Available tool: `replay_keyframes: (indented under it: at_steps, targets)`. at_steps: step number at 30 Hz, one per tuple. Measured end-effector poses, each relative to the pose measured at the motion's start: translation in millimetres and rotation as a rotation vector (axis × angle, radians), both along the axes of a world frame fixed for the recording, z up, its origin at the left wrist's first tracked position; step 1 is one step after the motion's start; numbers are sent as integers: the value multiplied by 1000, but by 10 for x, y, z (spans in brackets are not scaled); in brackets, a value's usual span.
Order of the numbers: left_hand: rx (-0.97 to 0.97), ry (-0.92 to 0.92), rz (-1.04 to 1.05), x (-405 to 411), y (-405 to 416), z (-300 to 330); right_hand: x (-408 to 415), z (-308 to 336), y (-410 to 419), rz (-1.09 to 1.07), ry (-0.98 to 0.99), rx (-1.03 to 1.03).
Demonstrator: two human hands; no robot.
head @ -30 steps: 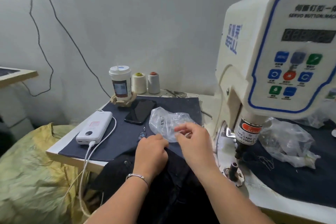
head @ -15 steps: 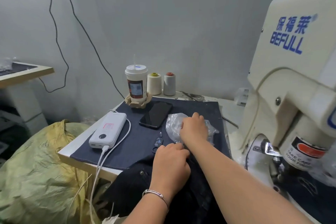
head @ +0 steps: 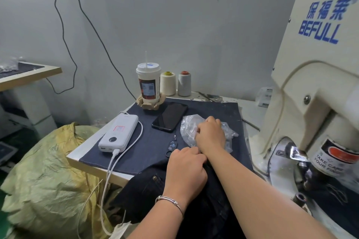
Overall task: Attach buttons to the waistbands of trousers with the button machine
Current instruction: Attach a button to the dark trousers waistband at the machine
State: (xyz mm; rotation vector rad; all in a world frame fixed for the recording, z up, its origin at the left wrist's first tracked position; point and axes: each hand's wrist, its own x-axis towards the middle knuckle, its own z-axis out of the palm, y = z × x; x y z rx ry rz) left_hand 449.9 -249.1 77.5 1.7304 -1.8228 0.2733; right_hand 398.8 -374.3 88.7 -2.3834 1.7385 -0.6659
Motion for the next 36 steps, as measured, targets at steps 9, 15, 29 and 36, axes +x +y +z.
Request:
replay_keyframes:
  at_steps: [9,15,29,36]
  targets:
    - [101,-14,10,13,-16,15,-29,46,-15,-13,-236,-108]
    - [186,-36,45,44,-63,-7,-242,400,590,66,-664,-167]
    - [143,14,-6,17,-8,-2,-2476,270,2035,-110,-792,128]
    - [42,-13,-9,-5,-36,-62,-3279,291,1521,-349,-632,107]
